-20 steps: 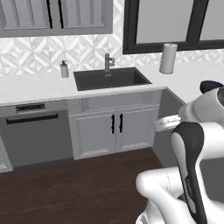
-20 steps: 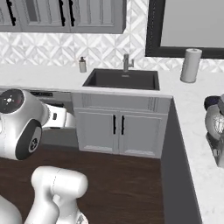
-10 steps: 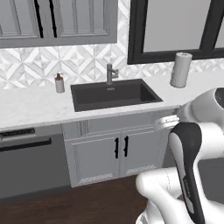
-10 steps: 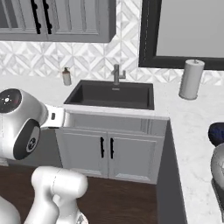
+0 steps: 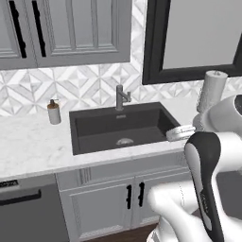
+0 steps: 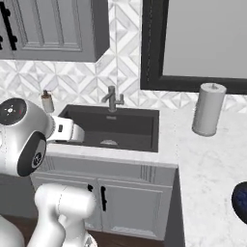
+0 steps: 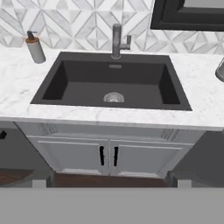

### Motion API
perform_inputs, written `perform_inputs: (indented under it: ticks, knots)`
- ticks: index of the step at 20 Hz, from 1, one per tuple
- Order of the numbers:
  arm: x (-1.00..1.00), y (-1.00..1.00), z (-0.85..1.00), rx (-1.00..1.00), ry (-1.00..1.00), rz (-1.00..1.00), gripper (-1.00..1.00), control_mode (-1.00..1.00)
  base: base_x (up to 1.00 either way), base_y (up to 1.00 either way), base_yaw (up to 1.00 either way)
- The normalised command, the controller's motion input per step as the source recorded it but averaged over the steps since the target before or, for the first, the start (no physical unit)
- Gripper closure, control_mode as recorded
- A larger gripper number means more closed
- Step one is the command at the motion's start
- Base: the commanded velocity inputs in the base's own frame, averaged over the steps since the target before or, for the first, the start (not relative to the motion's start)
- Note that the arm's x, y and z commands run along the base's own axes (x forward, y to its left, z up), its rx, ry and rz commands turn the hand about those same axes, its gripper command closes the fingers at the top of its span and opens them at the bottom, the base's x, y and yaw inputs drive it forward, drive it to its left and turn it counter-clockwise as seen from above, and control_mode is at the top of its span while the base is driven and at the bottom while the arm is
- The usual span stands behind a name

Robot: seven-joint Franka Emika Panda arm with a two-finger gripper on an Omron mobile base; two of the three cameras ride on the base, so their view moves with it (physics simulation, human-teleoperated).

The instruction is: Navigate to the sink.

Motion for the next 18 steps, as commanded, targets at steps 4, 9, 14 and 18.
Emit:
perform_inputs:
  ticks: [4, 9, 14, 18]
  knots:
    - [0.0, 0.0, 0.0, 0.0, 0.0, 0.0, -1.0, 1.0, 1.0, -0.07, 0.0]
    - [0.0, 0.0, 0.0, 0.0, 0.0, 0.0, -1.0, 1.0, 1.0, -0.08, 0.0]
    - [0.0, 0.0, 0.0, 0.0, 0.0, 0.0, -1.0, 1.0, 1.0, -0.14, 0.07]
    - [0.0, 0.0, 0.0, 0.0, 0.0, 0.0, -1.0, 1.0, 1.0, -0.25, 0.29]
